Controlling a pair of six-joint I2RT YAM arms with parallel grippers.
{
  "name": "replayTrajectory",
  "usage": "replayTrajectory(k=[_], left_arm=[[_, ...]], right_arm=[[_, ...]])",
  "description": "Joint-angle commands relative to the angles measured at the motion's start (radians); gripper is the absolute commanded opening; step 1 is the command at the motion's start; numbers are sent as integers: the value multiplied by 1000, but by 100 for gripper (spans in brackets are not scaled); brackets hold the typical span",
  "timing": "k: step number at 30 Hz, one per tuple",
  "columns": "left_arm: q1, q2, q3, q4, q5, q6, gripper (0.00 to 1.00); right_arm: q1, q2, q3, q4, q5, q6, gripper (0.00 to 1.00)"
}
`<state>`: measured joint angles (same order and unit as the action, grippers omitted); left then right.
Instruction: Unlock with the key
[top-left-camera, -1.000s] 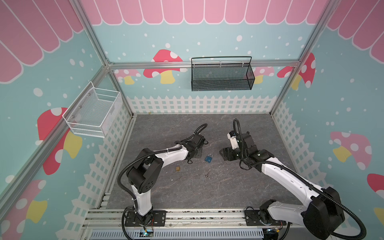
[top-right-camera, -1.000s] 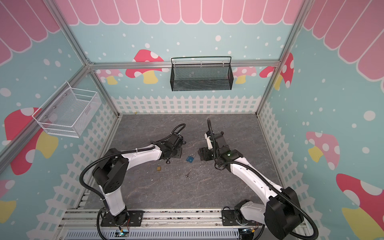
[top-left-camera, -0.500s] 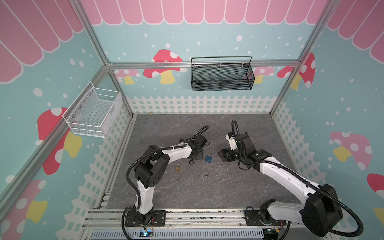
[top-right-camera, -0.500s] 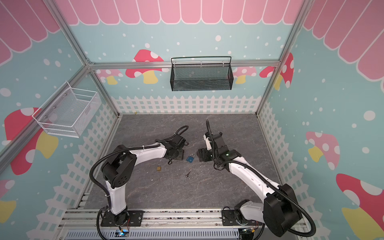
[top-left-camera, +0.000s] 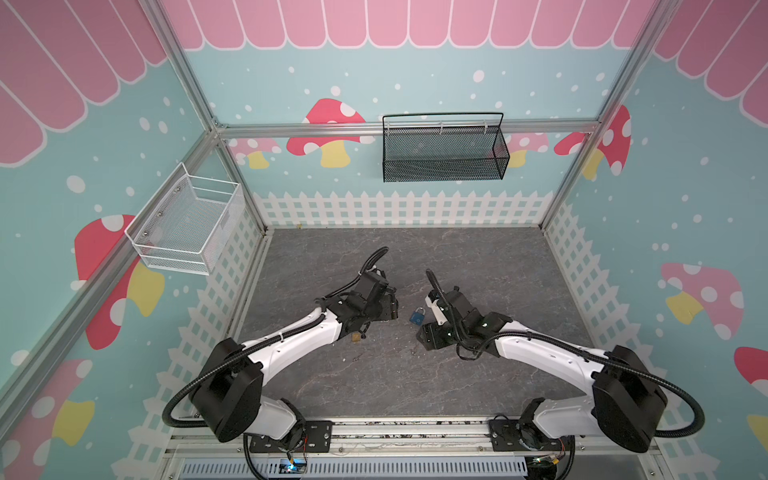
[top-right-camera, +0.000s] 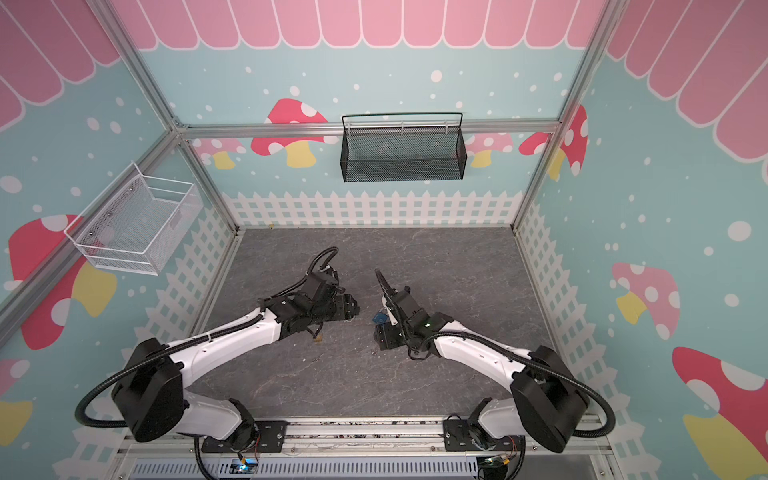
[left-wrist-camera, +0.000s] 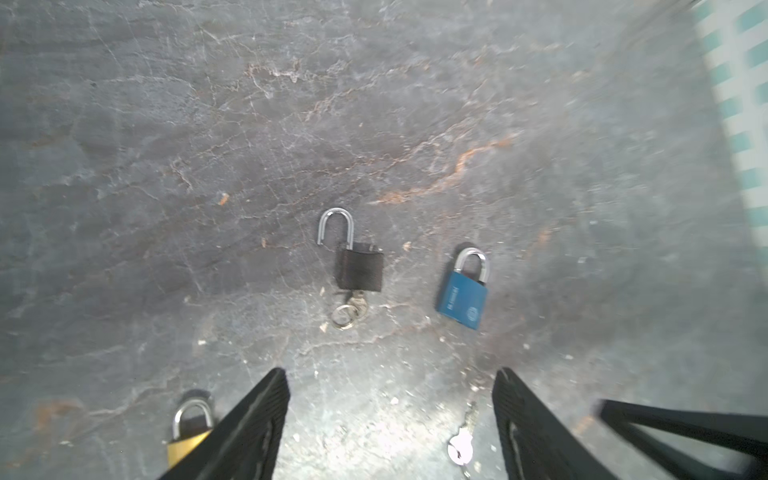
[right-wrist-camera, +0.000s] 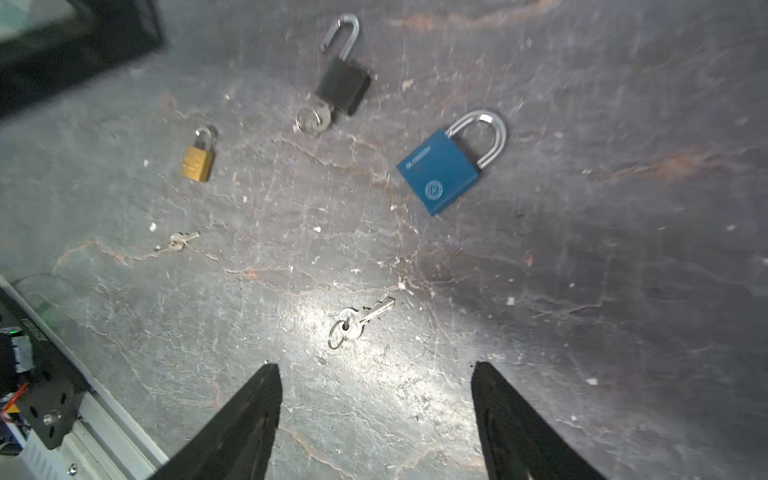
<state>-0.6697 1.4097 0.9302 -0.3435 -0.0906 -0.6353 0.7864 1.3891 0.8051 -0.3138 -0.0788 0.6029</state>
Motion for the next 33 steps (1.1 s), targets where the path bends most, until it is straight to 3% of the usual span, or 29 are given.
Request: replayTrajectory(k=[1, 10, 14, 18, 21, 33], left_arm=[[4, -74, -77, 97, 32, -92, 76], [5, -189, -163, 135, -5, -137, 75], [7, -215, -191, 156, -33, -157, 75], [8, -231, -206, 155, -45, -168, 75], [11, -238, -218, 160, -47, -170, 75], [22, -245, -245, 181, -43, -191, 75]], right_arm=[[49, 41, -8, 43, 34, 33, 72], [117, 153, 43, 25, 90, 52, 63], [154, 193, 74, 21, 107, 50, 54], [183, 242, 121, -34, 178, 48, 49], [192, 266, 127, -42, 193, 38, 41], [199, 317, 135, -38, 202, 11, 27]])
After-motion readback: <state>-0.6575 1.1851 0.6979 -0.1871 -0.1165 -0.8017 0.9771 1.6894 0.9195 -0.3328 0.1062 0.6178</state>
